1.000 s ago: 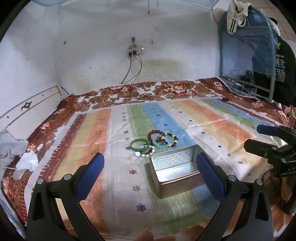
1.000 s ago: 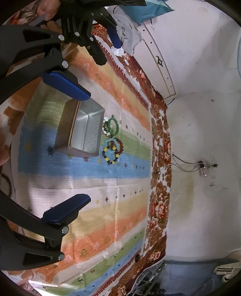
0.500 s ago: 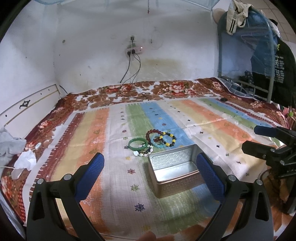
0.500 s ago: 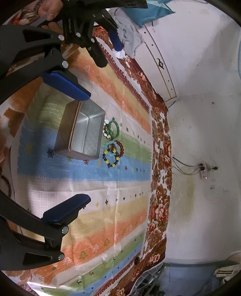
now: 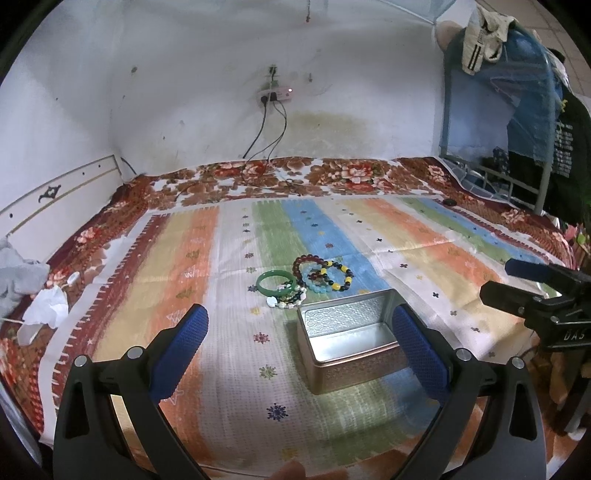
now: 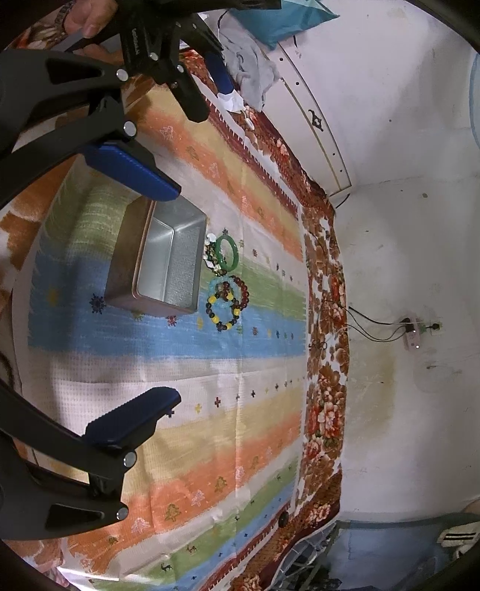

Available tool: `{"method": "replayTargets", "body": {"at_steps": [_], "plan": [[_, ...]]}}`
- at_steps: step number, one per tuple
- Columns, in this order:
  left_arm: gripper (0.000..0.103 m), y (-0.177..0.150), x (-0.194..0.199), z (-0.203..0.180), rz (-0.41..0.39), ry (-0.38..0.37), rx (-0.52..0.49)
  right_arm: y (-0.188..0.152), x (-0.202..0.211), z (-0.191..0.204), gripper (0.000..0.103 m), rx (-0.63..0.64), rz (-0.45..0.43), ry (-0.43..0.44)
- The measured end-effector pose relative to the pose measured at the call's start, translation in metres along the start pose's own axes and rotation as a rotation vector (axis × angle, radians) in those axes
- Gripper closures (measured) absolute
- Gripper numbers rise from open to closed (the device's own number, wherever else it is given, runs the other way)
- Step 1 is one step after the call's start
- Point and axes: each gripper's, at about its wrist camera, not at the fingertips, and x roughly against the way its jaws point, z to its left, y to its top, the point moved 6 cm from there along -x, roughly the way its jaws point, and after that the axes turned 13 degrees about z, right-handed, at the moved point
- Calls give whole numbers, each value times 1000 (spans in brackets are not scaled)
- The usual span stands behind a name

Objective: Organize jewelry

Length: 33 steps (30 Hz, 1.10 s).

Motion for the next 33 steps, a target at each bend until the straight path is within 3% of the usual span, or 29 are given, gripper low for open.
{"method": "replayTargets", "body": {"at_steps": [12,18,27,33], "plan": [[5,7,-18,14,70,4,52,15,-11,1,4,30,11,23],[5,18,-31,19,96,-30,74,31,-26,-10,4,14,24,-20],[5,39,-42,20,82,29,52,48,-46,-13,4,39,62,-59],[5,48,-50,21,84,26,55,59,-51,-20,4,8,63,-20]]}}
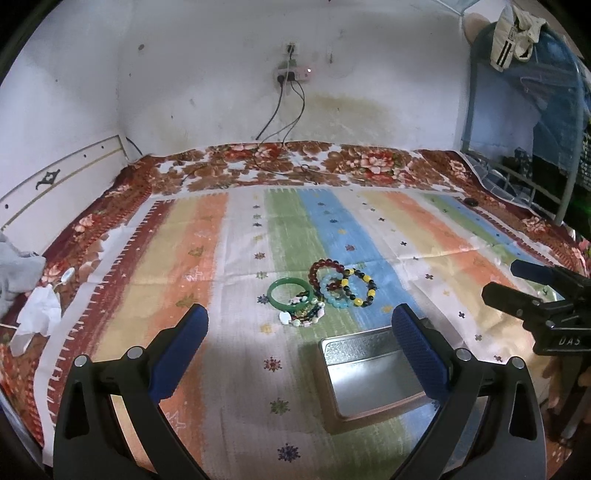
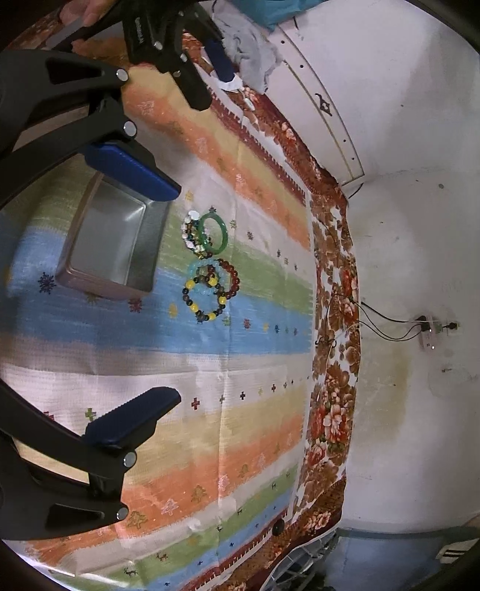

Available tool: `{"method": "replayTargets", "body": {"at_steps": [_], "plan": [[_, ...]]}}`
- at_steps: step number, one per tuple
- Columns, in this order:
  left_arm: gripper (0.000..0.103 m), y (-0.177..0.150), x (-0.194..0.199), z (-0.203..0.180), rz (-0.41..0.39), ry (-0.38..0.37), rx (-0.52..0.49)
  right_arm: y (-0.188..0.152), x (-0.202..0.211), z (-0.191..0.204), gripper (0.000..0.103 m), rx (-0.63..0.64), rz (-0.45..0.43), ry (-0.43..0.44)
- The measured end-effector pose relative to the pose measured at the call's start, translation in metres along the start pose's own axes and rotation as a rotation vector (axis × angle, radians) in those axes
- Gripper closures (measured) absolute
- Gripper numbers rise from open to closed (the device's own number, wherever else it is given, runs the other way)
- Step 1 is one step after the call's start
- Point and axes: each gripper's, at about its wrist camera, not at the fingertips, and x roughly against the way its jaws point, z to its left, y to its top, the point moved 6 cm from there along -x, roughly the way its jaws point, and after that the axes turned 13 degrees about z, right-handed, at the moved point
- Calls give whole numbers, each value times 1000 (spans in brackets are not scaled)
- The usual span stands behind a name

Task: Organize jewelry
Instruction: 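Move both tools down toward the pile of bracelets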

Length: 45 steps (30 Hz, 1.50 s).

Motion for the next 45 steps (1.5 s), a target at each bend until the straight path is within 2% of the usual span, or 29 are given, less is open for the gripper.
{"method": "replayTargets", "body": {"at_steps": [4,10,20,27,36,39,45], "plan": [[5,8,-11,3,33,-48,21,9,-8,-1,4,-1,17,2],[5,19,-50,24,156,-150,133,26,-32,-5,4,-1,66,-13],[5,39,-78,46,203,-109,180,47,-62,-11,4,-10,134,11],[6,54,-106,46,251,-99,153,58,-100,-26,4,-52,249,7],[6,57,-149,58,376,-69,167,52,-156,-44,4,-106,471,-8],[7,55,-167,58,437,-60,158,51,-166,-48,4,-115,494,-10],[9,58,-185,55,474,-65,134,59,-185,-54,4,-149,529,5]]}}
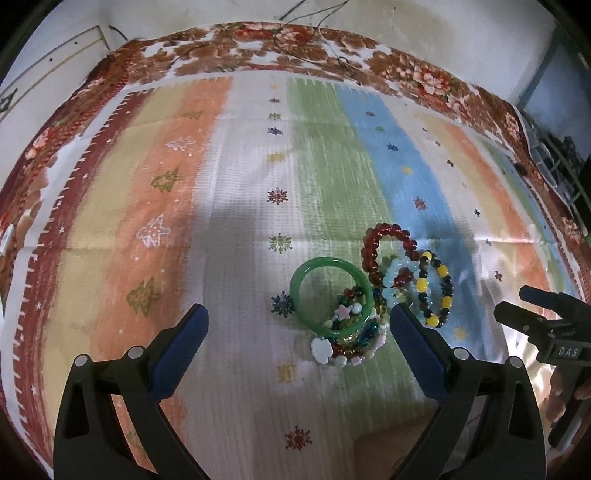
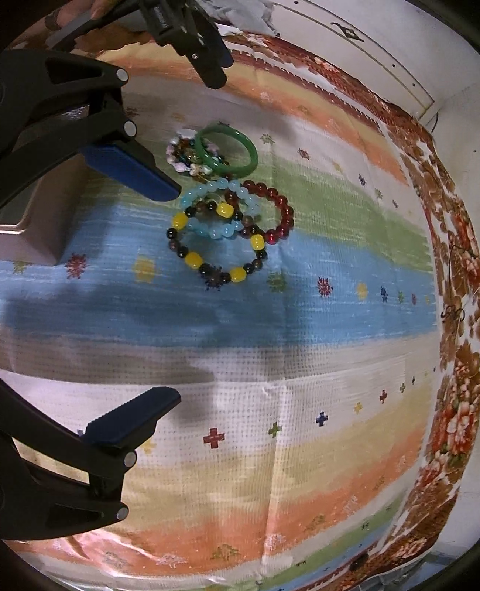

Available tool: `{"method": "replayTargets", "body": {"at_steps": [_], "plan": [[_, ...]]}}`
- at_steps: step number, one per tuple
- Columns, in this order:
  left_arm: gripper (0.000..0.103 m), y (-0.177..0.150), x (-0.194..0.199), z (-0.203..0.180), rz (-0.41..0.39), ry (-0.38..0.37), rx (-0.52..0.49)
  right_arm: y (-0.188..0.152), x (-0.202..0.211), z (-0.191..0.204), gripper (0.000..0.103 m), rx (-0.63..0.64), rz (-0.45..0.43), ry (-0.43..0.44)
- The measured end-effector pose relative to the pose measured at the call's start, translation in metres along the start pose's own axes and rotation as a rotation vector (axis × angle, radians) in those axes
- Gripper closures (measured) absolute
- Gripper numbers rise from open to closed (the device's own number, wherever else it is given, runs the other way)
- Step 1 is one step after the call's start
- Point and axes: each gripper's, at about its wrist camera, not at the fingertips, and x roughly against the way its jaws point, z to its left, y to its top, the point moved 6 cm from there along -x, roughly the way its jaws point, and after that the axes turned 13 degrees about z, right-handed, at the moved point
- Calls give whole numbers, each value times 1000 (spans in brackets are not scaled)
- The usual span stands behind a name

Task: Organize jewelry
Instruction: 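Move both tools down toward the pile of bracelets, then grasp the green jade bangle with the left tool while the right tool grasps the yellow-black bracelet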

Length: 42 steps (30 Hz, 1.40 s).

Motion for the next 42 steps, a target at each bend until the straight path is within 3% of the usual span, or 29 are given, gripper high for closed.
{"method": "replayTargets", "body": {"at_steps": [7,14,16,20,22,29,32,39,42], "plan": [[10,11,-12,-2,22,-8,-11,11,-12,2,4,4,36,0],[28,10,-32,0,94,5,-14,20,-28,-5,4,-28,94,24],[36,9,-37,1,110,6,-14,22,-32,-7,10,-37,103,24],[39,12,-43,3,123,4,-8,27,-41,-6,17,-53,129,48],[45,13,-49,4,136,6,-8,29,-46,-2,24,-54,147,70],[52,18,-61,9,157,19,5,34,-57,6,32,-54,173,109],[61,20,-67,10,163,38,-5,35,-66,2,34,-69,183,120],[66,26,-71,10,162,54,-14,33,-65,-5,50,-85,180,93],[72,25,-74,7,167,96,-45,33,-65,-5,55,-74,178,69]]}}
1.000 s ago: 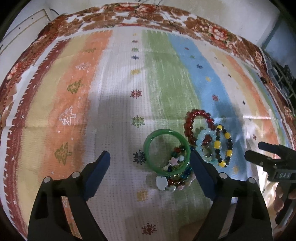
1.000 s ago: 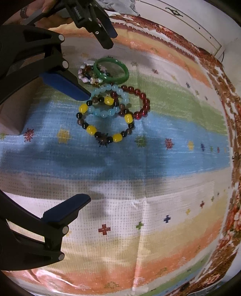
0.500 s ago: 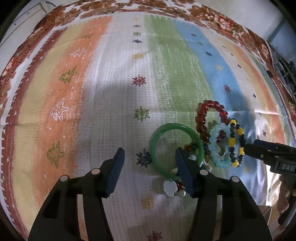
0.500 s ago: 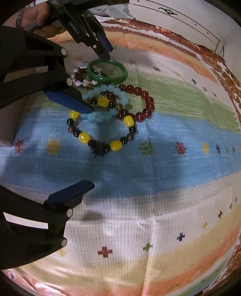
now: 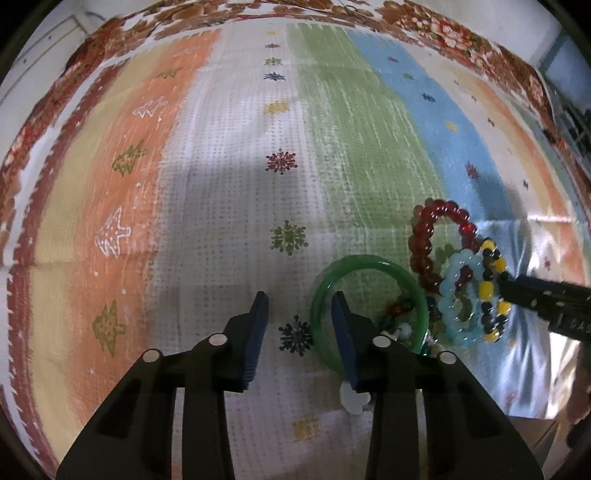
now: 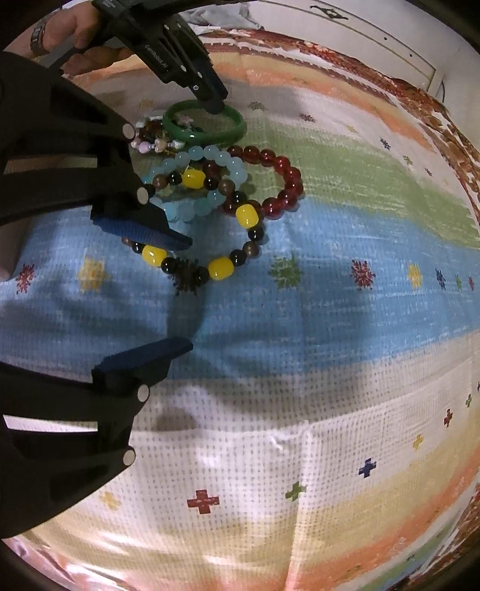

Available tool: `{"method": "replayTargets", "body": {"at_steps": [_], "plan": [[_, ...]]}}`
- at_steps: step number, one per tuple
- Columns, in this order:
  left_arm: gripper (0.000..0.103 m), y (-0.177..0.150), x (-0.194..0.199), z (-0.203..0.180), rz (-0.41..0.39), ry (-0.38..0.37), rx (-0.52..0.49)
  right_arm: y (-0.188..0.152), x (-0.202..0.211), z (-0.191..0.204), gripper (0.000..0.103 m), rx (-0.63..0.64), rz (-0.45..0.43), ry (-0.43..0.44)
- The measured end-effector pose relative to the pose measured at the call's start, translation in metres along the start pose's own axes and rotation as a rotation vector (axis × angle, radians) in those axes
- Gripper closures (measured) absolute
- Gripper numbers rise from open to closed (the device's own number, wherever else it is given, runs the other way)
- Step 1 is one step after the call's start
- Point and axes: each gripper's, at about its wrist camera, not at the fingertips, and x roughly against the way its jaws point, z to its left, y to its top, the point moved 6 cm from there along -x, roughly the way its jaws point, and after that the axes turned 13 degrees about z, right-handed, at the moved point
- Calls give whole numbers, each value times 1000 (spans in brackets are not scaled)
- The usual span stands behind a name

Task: Organize jewelry
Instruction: 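Grasp the green jade bangle with the left tool while the right tool grasps the yellow-black bracelet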

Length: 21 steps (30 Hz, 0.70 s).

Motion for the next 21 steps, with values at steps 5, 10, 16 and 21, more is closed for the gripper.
{"method": "replayTargets", "body": {"at_steps": [5,10,16,21], "plan": [[83,-2,-3,-8,15,55,-58,1,-1,2,71,10,-3,-2],[95,-3,-1,-10,15,45,-65,3,-4,2,90,2,-2,11],[96,-3,6,-10,7,-6,-28,2,2,-5,92,-24,-6,77],[96,-4,18,-13,-19,-27,-28,-2,18,5,92,8,-42,70]]}}
